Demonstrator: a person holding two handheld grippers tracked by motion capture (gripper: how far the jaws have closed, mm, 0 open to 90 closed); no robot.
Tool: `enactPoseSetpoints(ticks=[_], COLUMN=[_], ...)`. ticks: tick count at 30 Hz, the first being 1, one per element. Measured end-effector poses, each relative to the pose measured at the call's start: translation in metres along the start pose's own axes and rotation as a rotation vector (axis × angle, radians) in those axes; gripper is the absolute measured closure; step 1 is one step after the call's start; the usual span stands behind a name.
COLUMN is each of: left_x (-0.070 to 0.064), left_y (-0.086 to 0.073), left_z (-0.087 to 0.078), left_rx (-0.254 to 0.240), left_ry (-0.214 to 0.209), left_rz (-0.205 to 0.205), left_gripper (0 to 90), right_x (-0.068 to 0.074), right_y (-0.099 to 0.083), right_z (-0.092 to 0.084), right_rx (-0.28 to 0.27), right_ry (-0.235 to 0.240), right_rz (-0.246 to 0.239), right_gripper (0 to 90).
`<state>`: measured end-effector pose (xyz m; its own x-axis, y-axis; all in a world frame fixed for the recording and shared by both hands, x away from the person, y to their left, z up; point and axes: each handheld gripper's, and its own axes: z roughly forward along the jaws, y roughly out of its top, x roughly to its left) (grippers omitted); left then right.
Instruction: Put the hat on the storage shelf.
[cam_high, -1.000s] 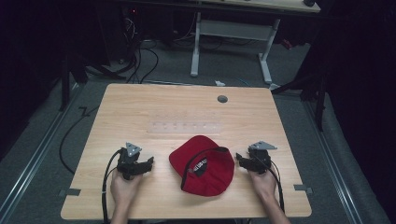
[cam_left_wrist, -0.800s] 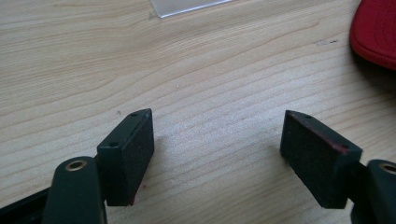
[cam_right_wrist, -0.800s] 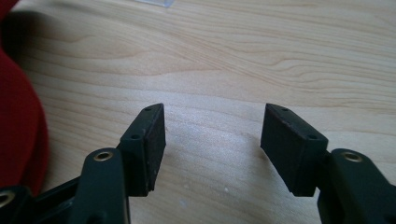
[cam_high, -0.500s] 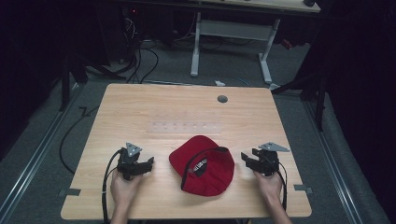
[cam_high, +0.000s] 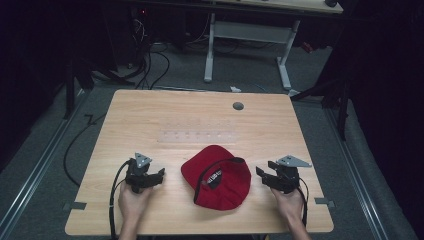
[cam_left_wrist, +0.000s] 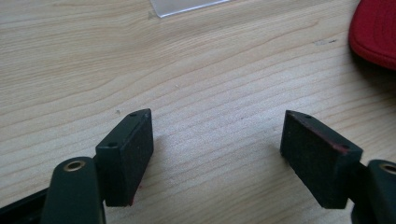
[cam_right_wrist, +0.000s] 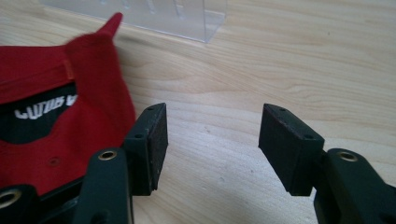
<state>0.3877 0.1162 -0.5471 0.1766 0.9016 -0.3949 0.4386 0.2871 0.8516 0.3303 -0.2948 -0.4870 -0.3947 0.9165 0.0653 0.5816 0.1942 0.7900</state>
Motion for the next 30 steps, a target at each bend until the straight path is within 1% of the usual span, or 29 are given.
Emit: enactPoseSetpoints(ticks=[2,4,5,6,12,19,20,26,30], left_x=[0.000,0.000,0.000,0.000,0.000,0.000,0.000,0.000,0.000], left_y=[0.000,0.000,0.000,0.000,0.000,0.000,0.000,0.000,0.000], left_z=[0.000,0.000,0.000,0.000,0.000,0.000,0.000,0.000,0.000], left_rx=[0.000,0.000,0.000,0.000,0.001,0.000,0.000,-0.001,0.001], left_ry=[0.000,0.000,0.000,0.000,-0.001,-0.001,-0.001,-0.001,0.000], left_rz=[0.000,0.000,0.000,0.000,0.000,-0.001,0.000,-0.002,0.001], left_gripper=[26.0,26.0,26.0,26.0,26.0,26.0,26.0,26.0,26.0], right_x=[0.002,0.004,0.006,0.008,0.018,0.024,0.025,0.031,0.036], right_y=[0.001,0.002,0.002,0.003,0.005,0.010,0.011,0.020,0.024], right_z=[-0.004,-0.006,-0.009,-0.010,-0.013,-0.007,-0.007,0.002,0.009], right_rx=[-0.012,-0.016,-0.025,-0.027,-0.033,-0.031,-0.030,-0.024,-0.008], right_ry=[0.011,0.018,0.035,0.042,0.065,0.093,0.095,0.124,0.138], right_rz=[-0.011,-0.003,-0.007,-0.007,-0.037,-0.052,-0.050,-0.072,-0.086], right_gripper=[42.2,42.0,41.6,41.3,38.8,34.9,34.8,33.9,33.9])
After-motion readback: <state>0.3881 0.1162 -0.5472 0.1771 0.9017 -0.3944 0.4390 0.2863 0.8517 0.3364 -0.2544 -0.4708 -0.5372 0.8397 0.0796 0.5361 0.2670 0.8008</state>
